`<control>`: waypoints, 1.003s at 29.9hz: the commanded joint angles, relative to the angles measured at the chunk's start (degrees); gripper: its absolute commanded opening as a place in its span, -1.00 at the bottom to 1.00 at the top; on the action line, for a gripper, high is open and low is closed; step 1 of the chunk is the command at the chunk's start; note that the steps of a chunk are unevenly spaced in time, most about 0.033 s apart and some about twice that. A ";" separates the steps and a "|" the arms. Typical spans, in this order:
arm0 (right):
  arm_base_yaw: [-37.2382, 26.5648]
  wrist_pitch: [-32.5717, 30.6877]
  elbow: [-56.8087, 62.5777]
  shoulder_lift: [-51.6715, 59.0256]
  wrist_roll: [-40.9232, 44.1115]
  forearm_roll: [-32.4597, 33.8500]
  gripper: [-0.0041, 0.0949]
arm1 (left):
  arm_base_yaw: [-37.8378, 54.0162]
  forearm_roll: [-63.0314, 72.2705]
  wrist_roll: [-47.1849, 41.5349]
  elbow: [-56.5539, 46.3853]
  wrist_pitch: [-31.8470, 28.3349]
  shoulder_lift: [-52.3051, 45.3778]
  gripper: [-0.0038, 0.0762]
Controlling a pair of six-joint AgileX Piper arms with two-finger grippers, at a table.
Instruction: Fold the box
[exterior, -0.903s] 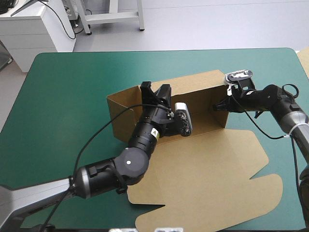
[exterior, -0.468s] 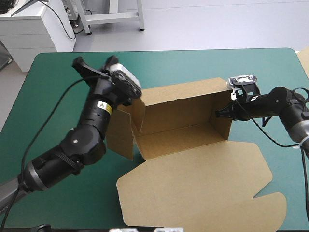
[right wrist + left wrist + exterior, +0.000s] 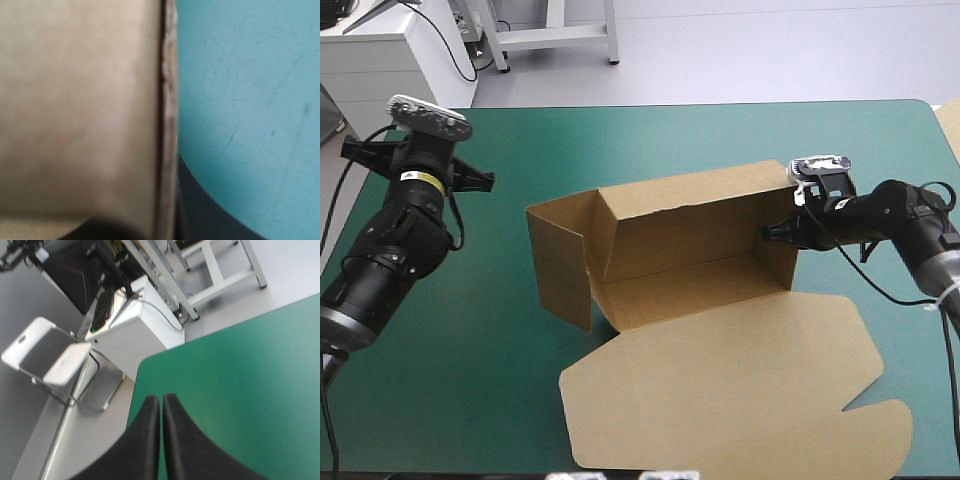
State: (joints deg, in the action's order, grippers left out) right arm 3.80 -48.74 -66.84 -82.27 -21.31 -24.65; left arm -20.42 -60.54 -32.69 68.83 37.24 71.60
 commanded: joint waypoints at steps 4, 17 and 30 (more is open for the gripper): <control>1.41 -5.37 -1.55 -1.09 4.26 -0.28 -0.91 | 9.81 22.88 14.95 1.84 -1.22 -1.72 -0.90; 3.89 0.51 -9.52 -11.29 4.39 2.36 -0.91 | 13.48 42.14 28.05 1.84 4.98 -1.72 -0.90; 3.99 2.03 -17.81 -18.82 4.39 4.39 -0.38 | 13.48 43.57 28.27 1.84 9.09 -1.72 -0.90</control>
State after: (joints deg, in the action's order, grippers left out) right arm 7.76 -44.62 -82.18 -103.09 -16.64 -21.80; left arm -6.99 -16.64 -4.28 68.83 48.35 71.60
